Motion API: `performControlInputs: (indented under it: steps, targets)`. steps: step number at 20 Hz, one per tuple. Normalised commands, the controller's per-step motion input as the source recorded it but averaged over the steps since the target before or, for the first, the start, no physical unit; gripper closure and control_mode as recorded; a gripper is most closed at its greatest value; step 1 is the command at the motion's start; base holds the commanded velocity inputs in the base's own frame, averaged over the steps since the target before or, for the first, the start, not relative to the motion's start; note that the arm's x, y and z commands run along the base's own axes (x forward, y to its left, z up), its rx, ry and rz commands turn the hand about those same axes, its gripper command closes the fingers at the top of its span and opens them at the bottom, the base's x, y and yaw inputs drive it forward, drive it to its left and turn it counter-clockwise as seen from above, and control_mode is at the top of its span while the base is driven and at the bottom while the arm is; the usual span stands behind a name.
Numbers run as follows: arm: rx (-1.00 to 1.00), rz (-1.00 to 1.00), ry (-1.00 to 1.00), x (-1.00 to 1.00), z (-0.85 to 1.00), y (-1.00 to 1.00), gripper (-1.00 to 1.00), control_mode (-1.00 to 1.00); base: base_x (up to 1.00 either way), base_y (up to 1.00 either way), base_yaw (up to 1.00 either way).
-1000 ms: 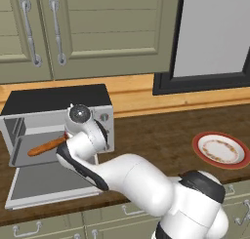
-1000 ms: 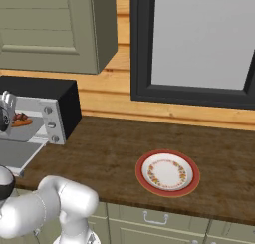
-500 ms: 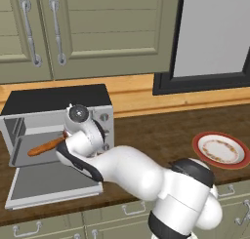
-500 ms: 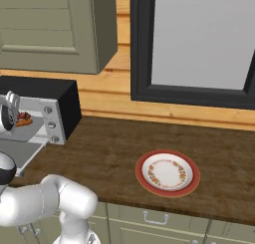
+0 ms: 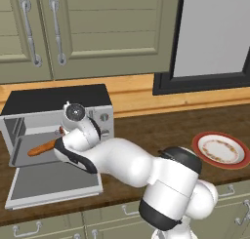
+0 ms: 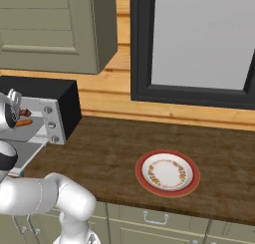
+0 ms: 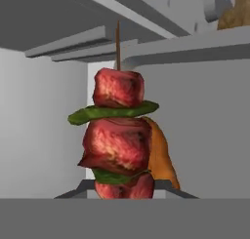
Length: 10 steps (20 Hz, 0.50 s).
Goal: Pick up the kebab skewer and baguette bread, and place them inside the toaster oven. Close the toaster oven door and start by setting the timer.
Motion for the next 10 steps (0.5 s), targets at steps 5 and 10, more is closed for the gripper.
performControlInputs:
  steps: [5,10]
  targets:
    - [0.0,0.0,0.0,0.26,-0.18,0.16,1.0,-1.0,0.0,0.0,0.0]
    - [0.0,0.0,0.03,0.06,-0.02,0.0,-1.0,-1.0,0.0,0.0,0.0]
